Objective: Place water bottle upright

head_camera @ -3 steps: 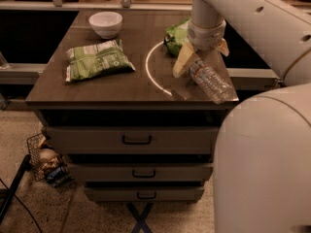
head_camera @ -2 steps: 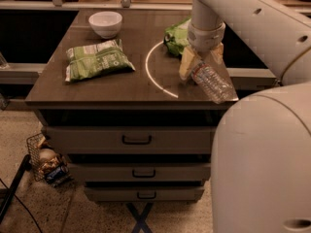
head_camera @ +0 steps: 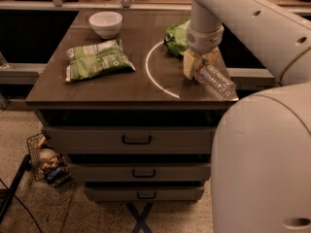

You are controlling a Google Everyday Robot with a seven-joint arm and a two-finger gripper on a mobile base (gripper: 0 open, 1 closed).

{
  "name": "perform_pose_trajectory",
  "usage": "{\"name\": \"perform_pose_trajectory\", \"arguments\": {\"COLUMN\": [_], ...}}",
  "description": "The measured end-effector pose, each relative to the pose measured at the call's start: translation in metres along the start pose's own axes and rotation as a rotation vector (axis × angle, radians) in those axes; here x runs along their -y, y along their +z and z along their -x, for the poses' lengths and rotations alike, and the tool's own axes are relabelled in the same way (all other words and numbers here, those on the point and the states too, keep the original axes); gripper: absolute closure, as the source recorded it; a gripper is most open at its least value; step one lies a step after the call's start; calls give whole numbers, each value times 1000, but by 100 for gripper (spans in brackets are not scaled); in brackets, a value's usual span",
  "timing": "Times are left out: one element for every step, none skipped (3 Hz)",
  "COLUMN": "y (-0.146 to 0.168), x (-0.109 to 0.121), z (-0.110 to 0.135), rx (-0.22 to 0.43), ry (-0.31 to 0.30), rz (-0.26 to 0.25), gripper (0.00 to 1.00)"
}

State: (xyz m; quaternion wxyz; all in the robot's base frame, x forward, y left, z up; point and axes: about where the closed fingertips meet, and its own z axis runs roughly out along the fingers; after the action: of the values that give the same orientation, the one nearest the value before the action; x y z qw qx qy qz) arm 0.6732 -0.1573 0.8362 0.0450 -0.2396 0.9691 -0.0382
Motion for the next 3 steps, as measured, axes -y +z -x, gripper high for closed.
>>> {"name": "perform_pose_trajectory", "arguments": {"y": [-40, -92, -96], "x": [-18, -27, -25], "z": [14, 26, 40], "rx": [83, 199, 251], "ry": [-162, -346, -432], "rz": [69, 82, 58], "gripper": [99, 100, 100]}}
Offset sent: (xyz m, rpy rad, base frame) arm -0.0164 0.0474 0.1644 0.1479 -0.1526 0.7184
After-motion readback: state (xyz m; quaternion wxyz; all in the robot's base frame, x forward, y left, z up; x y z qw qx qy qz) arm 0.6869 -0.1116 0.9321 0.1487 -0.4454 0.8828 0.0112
